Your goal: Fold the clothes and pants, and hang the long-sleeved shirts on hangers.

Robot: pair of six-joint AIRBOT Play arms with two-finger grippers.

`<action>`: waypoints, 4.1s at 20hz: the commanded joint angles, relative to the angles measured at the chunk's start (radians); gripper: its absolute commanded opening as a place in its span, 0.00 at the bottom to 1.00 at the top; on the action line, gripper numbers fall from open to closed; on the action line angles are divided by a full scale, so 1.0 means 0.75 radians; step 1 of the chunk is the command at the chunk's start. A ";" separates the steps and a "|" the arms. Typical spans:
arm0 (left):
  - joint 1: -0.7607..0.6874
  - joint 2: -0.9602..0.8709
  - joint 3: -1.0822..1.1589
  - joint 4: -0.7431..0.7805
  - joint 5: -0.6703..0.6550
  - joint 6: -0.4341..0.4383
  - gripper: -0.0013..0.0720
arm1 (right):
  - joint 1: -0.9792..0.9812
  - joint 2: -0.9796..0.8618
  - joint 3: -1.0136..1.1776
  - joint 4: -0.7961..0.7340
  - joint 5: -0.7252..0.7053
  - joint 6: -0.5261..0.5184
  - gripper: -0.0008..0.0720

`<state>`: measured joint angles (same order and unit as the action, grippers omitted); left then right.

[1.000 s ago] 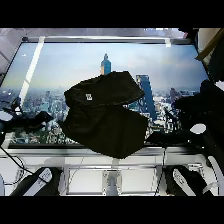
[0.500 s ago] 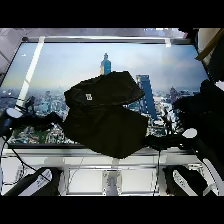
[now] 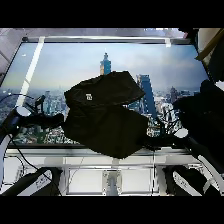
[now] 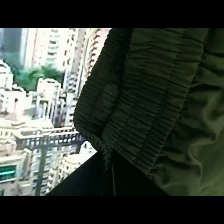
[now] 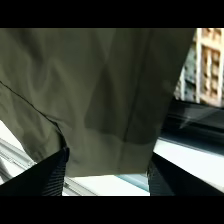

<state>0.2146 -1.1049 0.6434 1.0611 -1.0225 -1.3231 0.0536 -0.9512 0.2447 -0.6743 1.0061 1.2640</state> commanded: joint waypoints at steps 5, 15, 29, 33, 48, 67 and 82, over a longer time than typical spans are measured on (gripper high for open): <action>-0.004 0.004 0.001 -0.053 -0.007 -0.001 0.06 | 0.011 -0.085 0.072 0.223 -0.078 -0.254 0.02; -0.194 0.149 -0.015 -0.173 0.181 -0.001 0.05 | 0.012 -0.690 1.099 -0.125 -0.211 -0.128 0.02; -0.301 0.150 -0.024 -0.160 0.227 -0.081 0.05 | -0.532 -0.495 1.342 -0.466 0.466 -0.083 0.62; -0.301 0.150 -0.024 -0.160 0.227 -0.081 0.05 | -0.761 -0.126 0.757 -0.387 0.460 -0.141 0.63; -0.301 0.150 -0.024 -0.159 0.227 -0.080 0.05 | -0.379 0.103 -0.055 0.170 -0.089 -0.052 0.75; -0.300 0.160 -0.017 -0.116 0.232 -0.080 0.05 | -0.312 -0.010 0.014 0.241 -0.349 -0.130 0.02; -0.235 0.683 1.194 0.196 -0.208 -0.207 0.05 | -0.312 0.307 1.895 0.187 0.266 0.083 0.01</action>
<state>0.0364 -0.5903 1.3586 1.2041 -1.1316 -1.4662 -0.1806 -0.6819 1.3750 -0.5278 1.1915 1.2701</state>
